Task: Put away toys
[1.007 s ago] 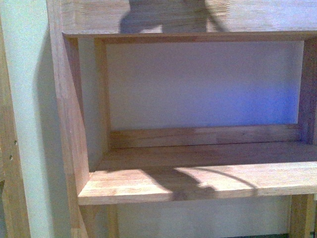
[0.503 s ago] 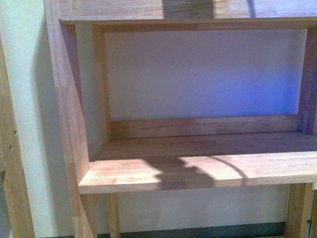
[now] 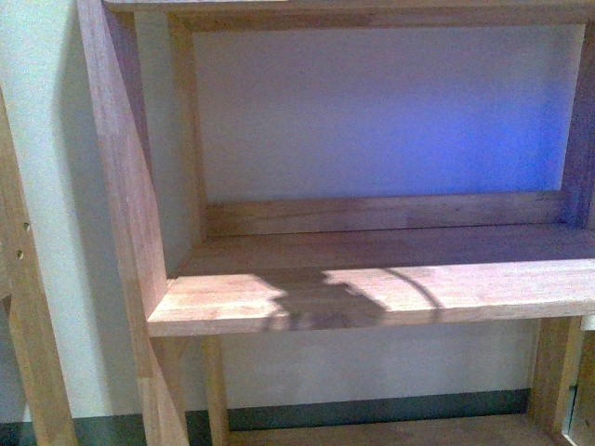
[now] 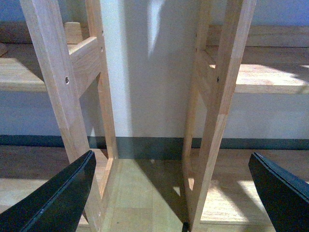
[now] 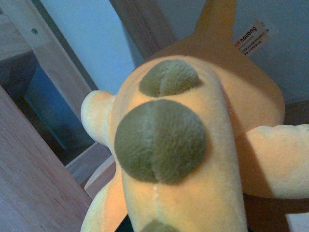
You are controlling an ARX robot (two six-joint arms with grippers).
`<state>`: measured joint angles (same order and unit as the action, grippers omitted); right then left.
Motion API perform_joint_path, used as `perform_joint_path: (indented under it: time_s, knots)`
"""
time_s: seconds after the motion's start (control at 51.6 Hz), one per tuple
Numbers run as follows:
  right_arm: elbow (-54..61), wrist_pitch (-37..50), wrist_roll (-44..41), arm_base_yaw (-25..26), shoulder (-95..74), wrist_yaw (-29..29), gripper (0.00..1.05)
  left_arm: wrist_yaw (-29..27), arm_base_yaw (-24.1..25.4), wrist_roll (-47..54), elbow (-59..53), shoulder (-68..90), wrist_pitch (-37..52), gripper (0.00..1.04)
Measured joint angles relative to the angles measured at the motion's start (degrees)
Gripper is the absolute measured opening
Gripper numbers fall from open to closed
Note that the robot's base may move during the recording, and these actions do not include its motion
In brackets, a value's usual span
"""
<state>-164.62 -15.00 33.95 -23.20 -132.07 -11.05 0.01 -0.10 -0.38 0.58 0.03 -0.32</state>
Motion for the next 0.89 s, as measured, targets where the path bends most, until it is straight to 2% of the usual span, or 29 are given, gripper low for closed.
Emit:
perform_joint_path:
  time_s: [0.31,0.465,0.639,0.891]
  knots:
    - [0.39,2.47,3.37,-1.42,-0.28,-1.88,0.08,0.00,0.00,0.00,0.00,0.00,0.00,0.98]
    - [3.96,4.33,3.85,-1.70,1.25,-2.10,0.31,-0.02,0.00,0.00,0.00,0.00,0.00,0.98]
    - [15.61,10.16,3.91,-1.22,7.52,-2.05,0.62,0.00,0.00,0.00,-0.02,0.00,0.00,0.98]
    - [24.61,14.60,2.58,-0.07,13.40,-2.51,0.94,0.00,0.00,0.00,-0.02,0.00,0.00,0.98]
